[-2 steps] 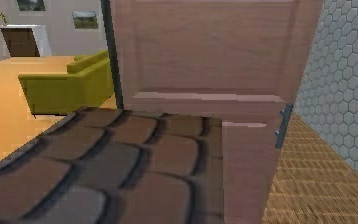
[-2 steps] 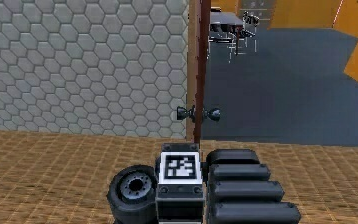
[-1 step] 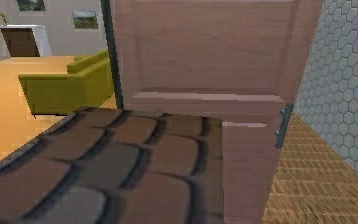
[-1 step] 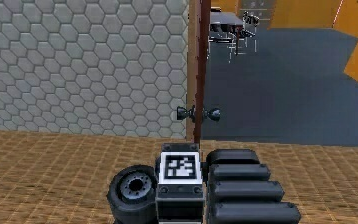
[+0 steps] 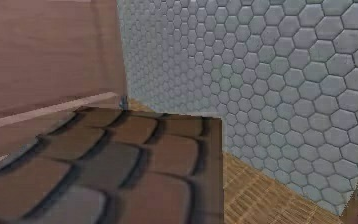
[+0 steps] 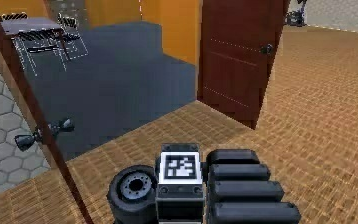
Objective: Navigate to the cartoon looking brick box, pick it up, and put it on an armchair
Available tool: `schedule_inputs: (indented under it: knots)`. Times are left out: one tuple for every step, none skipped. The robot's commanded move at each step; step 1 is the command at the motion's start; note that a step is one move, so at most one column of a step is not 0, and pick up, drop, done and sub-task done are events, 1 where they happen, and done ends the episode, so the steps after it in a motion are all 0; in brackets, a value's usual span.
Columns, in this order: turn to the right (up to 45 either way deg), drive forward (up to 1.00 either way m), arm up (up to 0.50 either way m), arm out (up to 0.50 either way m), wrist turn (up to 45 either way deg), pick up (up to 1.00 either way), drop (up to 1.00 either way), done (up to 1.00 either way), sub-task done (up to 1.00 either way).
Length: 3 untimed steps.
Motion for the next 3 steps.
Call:
schedule_inputs:
  knots:
    - [45.0,0.0,0.0,0.0,0.0,0.0,0.0,0.0,0.0]
    - [45.0,0.0,0.0,0.0,0.0,0.0,0.0,0.0,0.0]
    - [18.0,0.0,0.0,0.0,0.0,0.0,0.0,0.0,0.0]
